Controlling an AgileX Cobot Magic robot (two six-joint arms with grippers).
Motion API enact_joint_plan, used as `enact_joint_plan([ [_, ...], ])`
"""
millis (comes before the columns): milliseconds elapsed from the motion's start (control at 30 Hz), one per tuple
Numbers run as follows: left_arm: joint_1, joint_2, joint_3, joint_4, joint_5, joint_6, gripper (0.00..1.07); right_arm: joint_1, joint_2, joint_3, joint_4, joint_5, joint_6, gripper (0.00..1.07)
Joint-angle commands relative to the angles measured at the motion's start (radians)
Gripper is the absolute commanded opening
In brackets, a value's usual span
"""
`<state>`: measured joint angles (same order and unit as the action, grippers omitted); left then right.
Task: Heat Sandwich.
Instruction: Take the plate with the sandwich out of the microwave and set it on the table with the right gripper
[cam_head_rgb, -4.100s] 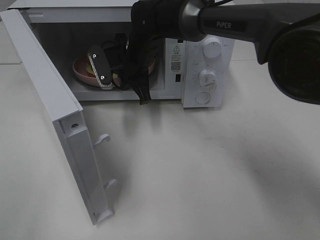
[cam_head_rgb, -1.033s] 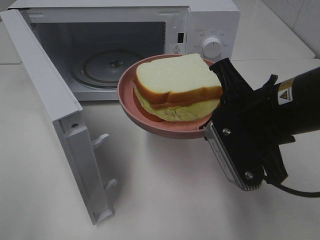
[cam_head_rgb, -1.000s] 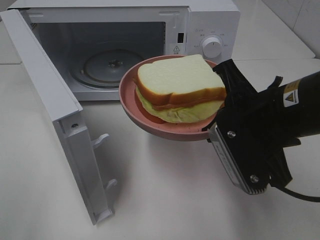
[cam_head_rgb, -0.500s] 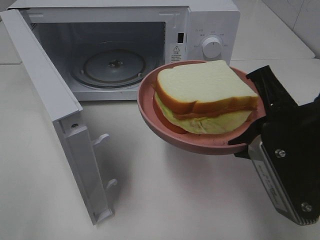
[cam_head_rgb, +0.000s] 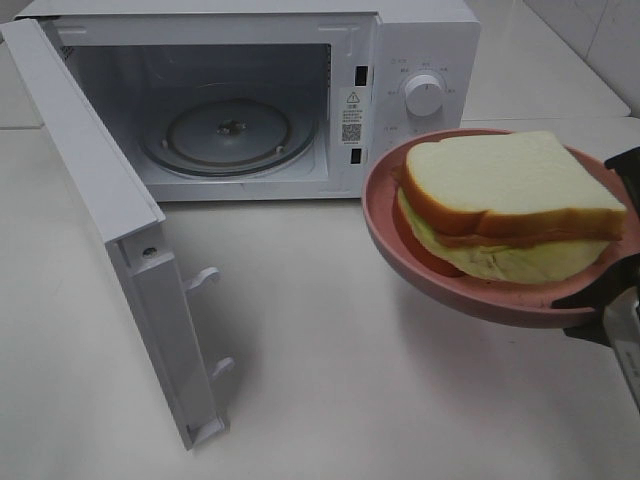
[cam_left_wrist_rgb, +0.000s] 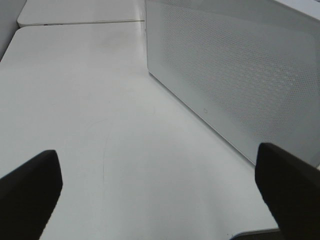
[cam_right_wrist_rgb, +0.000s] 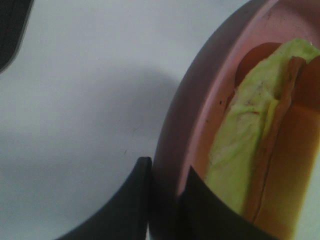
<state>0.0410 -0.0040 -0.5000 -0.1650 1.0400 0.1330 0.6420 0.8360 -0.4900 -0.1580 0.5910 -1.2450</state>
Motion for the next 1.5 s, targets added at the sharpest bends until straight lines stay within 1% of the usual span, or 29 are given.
enact_joint_plan([
  [33, -0.004, -0.02, 0.004, -0.008, -0.003, -0.003, 1.01, -0.005, -0.031, -0.003, -0.061, 0.018, 0.073, 0.03],
  [133, -0.004, -0.02, 0.004, -0.008, -0.003, -0.003, 1.01, -0.005, -0.044, -0.003, -0.151, 0.067, 0.196, 0.03],
  [200, -0.004, -0.02, 0.004, -0.008, -0.003, -0.003, 1.01, -0.005, -0.044, -0.003, -0.171, 0.081, 0.222, 0.03],
  [233, -0.004, -0.02, 0.004, -0.008, -0.003, -0.003, 1.01, -0.005, -0.044, -0.003, -0.209, 0.106, 0.284, 0.03],
  [367, -0.004, -0.02, 0.004, -0.008, -0.003, -0.003, 1.01, -0.005, -0.044, -0.003, -0.284, 0.155, 0.414, 0.03],
  [600, -0.004, -0.02, 0.004, -0.008, -0.003, -0.003, 1.01, -0.005, -0.044, -0.003, -0.346, 0.214, 0.539, 0.03],
  [700, -0.004, -0.02, 0.004, -0.008, -0.003, -0.003, 1.01, -0.005, -0.044, -0.003, -0.387, 0.261, 0.642, 0.03],
  [1233, -0.004, -0.02, 0.004, -0.008, -0.003, -0.003, 1.01, -0.005, -0.041, -0.003, -0.513, 0.393, 0.968, 0.03],
  [1500, -0.004, -0.02, 0.004, -0.008, -0.003, -0.003, 1.01, -0.005, 0.036, -0.003, -0.55, 0.443, 1.133, 0.03],
])
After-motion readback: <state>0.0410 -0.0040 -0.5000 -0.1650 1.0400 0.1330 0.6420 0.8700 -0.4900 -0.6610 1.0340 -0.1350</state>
